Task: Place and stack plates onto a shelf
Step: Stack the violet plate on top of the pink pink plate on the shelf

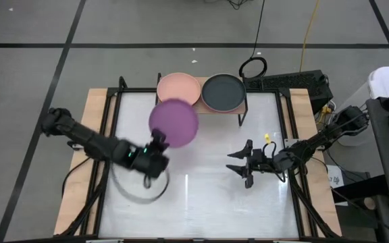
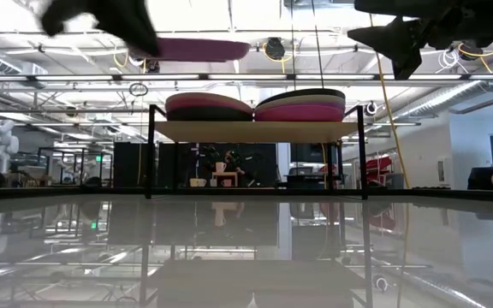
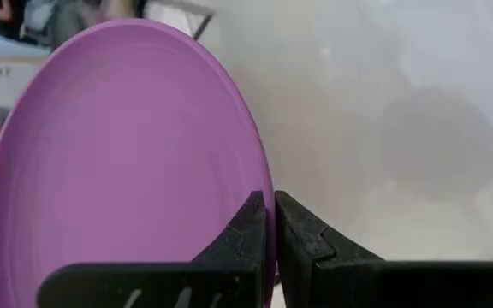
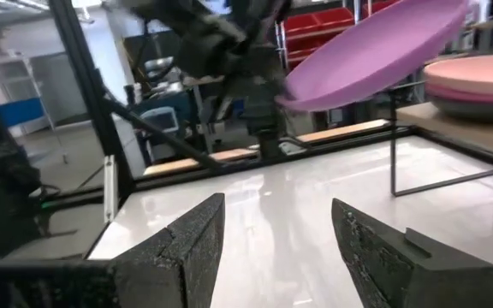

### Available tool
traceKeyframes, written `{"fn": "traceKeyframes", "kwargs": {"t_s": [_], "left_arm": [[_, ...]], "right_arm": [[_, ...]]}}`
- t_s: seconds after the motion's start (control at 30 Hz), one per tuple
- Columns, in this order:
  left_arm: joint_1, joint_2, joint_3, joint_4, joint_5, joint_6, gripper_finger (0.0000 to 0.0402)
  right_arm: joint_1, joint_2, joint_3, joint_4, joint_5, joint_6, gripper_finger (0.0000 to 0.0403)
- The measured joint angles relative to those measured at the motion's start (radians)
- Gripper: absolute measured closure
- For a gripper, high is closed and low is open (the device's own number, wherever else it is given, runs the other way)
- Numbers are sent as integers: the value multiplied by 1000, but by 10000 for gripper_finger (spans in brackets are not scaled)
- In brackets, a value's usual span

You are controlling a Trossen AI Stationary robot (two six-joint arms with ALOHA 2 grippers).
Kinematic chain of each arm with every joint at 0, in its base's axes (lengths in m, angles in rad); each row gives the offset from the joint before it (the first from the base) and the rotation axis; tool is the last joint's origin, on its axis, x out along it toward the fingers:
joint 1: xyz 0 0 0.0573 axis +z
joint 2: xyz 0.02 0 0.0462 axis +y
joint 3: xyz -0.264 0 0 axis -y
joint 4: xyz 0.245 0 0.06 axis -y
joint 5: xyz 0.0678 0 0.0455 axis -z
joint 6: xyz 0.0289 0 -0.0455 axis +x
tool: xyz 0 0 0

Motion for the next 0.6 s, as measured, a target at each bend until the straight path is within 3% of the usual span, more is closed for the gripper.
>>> {"fn": "traceKeyframes", "kwargs": {"t_s": [0.13,0.3,0.37,0.43,0.5,0.6], "left_arm": [[191,0,55,0,44,176,391],[446,0,151,-8,174,407,391],[552,0,207,-8,304,424,391],[657,-2,248,12,524,413,391],[743,-1,266,24,682,419,391],[832,0,267,71,746,414,391]], "right_arm": [[-1,0,0,19,14,-2,206],[0,0,0,23,13,2,206],[0,0,0,23,13,4,206],[0,0,0,23,13,5,206],[0,0,0,23,24,5,206],[0,0,0,22,38,12,206]]}}
